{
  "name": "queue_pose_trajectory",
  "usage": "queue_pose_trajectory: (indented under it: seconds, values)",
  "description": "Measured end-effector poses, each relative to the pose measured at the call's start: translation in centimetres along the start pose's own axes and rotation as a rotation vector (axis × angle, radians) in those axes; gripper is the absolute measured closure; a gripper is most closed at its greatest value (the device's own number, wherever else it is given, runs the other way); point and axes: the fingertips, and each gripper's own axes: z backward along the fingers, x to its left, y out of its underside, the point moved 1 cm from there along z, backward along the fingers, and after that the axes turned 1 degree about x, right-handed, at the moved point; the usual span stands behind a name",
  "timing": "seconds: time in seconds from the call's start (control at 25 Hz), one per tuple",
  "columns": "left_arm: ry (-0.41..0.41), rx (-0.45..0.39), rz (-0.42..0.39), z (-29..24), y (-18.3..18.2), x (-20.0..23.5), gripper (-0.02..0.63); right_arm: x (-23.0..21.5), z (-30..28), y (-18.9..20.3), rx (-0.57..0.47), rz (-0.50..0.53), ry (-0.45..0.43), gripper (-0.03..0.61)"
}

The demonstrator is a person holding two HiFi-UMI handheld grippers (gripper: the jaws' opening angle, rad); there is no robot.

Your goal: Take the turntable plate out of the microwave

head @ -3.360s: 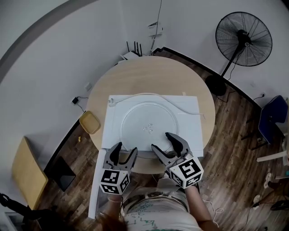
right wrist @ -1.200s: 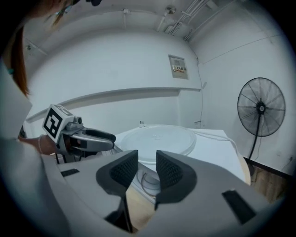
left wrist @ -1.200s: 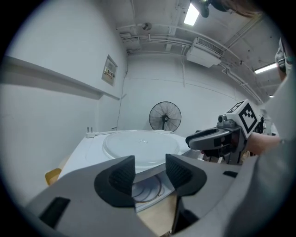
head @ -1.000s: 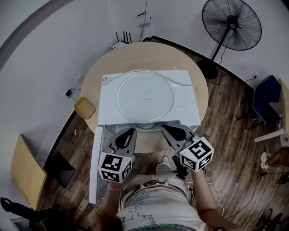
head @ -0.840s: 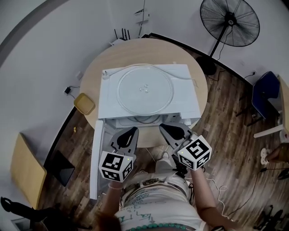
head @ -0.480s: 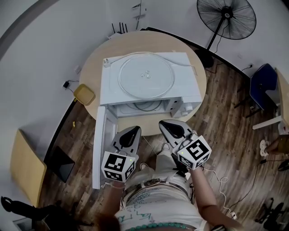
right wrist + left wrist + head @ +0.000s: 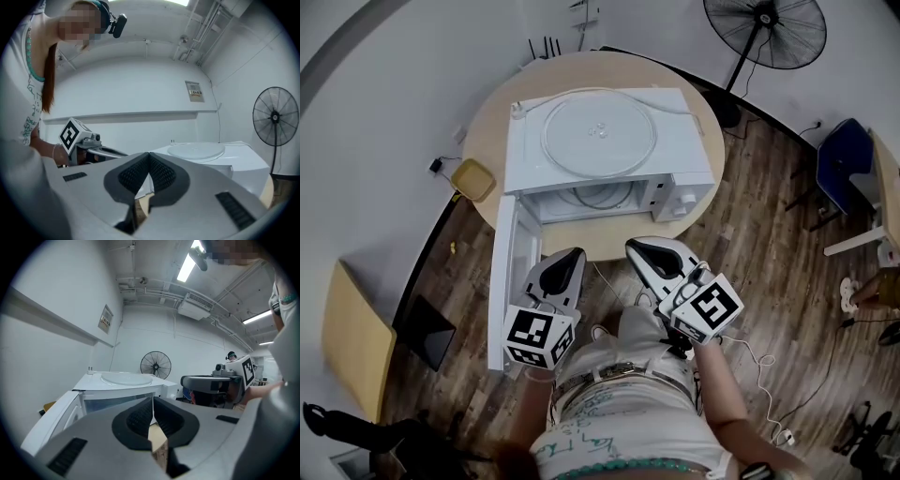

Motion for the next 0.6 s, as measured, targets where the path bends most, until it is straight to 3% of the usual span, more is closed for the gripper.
queue_pose_trajectory:
  seconds: [0.24, 0.4, 0.6]
  values:
    - [-0.042, -0.060, 0.019, -1.2, -1.5, -0.1, 0.595, -2.8, 0.3, -1.0, -0.043, 0.001, 0.009, 0.588]
    - [-0.113, -0.096, -0.036, -3.0, -2.8, -0.4, 0.595, -4.9, 0.1, -1.4, -0.049, 0.034, 0.000, 0.588]
    - [-0.181, -0.115, -0.021, -5.6, -4.2, -0.7, 0.595, -7.7, 0.2, -2.5, -0.080, 0.066, -0.061, 0.588]
